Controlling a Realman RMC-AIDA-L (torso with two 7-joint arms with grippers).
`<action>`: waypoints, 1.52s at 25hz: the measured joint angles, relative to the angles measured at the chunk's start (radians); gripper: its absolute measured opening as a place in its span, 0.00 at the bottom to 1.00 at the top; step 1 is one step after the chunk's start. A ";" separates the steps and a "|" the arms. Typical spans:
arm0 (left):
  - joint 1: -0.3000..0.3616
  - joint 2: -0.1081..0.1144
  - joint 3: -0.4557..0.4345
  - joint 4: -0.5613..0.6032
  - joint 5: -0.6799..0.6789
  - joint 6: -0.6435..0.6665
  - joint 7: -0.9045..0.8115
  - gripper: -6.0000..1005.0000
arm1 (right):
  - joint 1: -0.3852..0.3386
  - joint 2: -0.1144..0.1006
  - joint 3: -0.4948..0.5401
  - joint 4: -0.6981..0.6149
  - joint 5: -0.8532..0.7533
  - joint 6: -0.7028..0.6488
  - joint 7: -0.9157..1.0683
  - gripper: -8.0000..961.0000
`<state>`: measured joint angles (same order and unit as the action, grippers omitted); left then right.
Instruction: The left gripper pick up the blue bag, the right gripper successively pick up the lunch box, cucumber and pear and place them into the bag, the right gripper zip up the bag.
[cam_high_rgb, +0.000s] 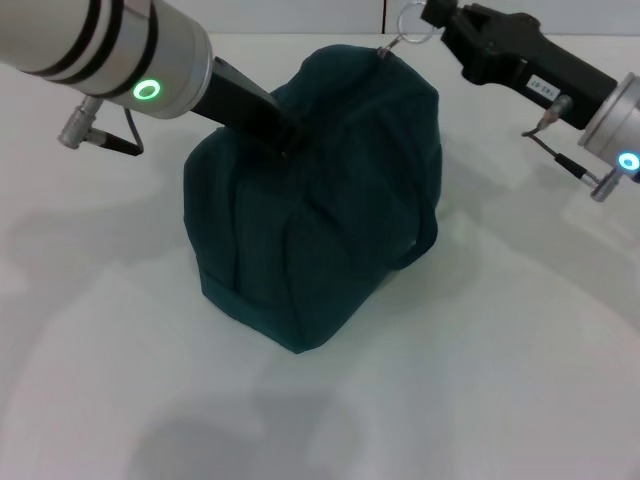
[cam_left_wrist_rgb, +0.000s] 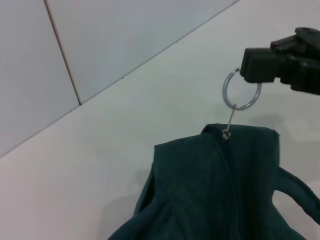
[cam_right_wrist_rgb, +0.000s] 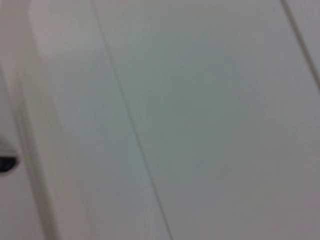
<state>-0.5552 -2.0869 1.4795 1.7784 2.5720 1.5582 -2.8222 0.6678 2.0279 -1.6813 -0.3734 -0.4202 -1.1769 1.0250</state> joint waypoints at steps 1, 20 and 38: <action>0.001 0.000 0.000 0.003 0.000 0.000 0.001 0.19 | -0.006 0.000 0.000 0.001 0.014 0.000 0.002 0.01; 0.057 0.001 -0.014 0.180 0.000 -0.008 0.040 0.06 | -0.041 -0.005 0.003 0.080 0.162 -0.004 0.158 0.02; 0.063 -0.001 -0.015 0.238 -0.006 -0.044 0.067 0.05 | -0.041 -0.006 0.003 0.131 0.224 0.050 0.280 0.01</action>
<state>-0.4918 -2.0877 1.4646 2.0161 2.5658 1.5139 -2.7553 0.6264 2.0219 -1.6780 -0.2423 -0.1964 -1.1266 1.3047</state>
